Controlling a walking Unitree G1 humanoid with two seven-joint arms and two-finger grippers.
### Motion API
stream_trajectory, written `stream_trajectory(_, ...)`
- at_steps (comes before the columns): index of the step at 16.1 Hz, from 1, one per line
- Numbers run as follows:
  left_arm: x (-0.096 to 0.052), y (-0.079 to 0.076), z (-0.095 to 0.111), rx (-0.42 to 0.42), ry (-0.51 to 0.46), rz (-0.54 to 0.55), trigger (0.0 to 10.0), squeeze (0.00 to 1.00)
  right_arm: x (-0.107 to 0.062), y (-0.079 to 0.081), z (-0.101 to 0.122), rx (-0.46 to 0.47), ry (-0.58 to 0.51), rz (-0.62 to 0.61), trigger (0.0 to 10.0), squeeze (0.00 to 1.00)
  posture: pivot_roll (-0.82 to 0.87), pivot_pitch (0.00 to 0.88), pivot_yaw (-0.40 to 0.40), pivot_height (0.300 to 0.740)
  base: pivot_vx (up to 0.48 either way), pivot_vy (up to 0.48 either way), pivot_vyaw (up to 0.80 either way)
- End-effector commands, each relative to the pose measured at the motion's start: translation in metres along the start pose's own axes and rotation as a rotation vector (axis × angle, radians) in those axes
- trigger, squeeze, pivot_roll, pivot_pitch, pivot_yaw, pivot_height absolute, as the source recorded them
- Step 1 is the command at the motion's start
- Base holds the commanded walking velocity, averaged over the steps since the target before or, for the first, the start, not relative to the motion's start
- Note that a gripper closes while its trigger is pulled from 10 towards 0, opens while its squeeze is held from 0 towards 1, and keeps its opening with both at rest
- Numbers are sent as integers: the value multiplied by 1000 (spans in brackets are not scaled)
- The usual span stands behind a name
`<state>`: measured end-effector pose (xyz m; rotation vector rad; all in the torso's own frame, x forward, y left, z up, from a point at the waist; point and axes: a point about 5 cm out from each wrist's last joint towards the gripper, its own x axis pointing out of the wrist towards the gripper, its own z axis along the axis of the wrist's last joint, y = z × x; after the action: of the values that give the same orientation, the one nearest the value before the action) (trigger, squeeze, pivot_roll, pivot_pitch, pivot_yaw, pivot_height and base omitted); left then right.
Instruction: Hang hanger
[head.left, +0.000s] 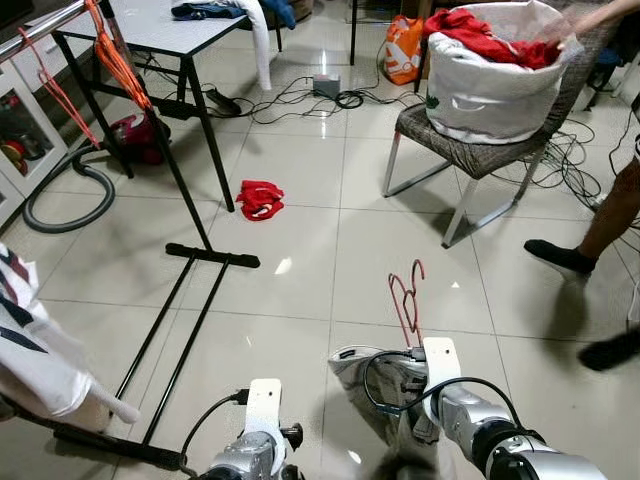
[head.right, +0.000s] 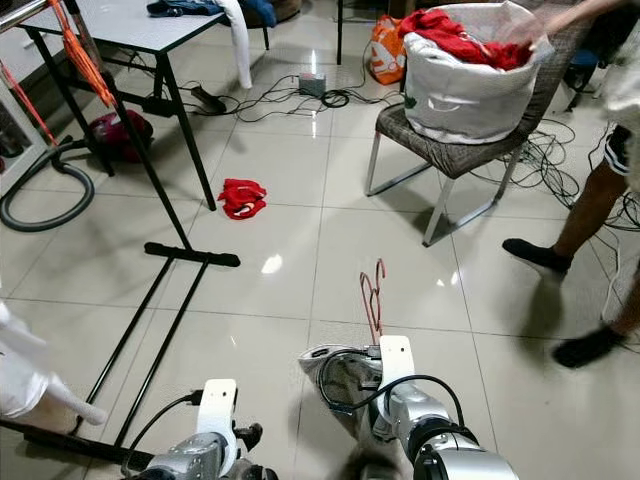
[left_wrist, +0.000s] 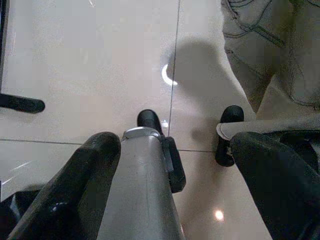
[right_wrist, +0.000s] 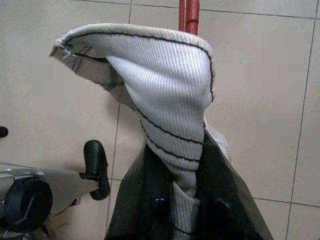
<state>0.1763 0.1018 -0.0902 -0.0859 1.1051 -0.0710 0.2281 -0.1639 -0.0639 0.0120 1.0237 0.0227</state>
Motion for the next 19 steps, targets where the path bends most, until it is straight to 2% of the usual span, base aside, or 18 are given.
stream_trajectory(1, 0, -4, 0, -4, 13, 5, 10000, 0, 0, -1, 9, 22, -40, 0, 10000, 0, -36, 0, 74, 740, 0, 0, 0)
stream_trajectory(3, 0, -7, 1, -55, 12, 12, 10000, 0, -1, -5, 5, 38, -32, -8, 10000, 0, -44, 0, 79, 740, 0, 0, 0)
stream_trajectory(4, 0, -7, 2, -55, 10, 15, 10000, 0, -1, -5, 5, 39, -32, -8, 10000, 0, -50, 0, 81, 740, 0, 0, 0)
stream_trajectory(8, 0, -8, 8, -25, 5, 20, 10000, 0, -1, -7, 10, 50, -41, -2, 10000, 0, -72, 0, 89, 740, 0, 0, 0)
stream_trajectory(12, 0, -11, 11, 6, 0, 4, 10000, 0, -2, -13, 6, 42, -35, -18, 10000, 0, -82, 0, 90, 740, 0, 0, 0)
stream_trajectory(19, 1, -14, 20, 39, -15, -3, 10000, 0, -1, -7, 18, 40, -67, -4, 10000, 0, -73, 0, 88, 740, 0, 0, 0)
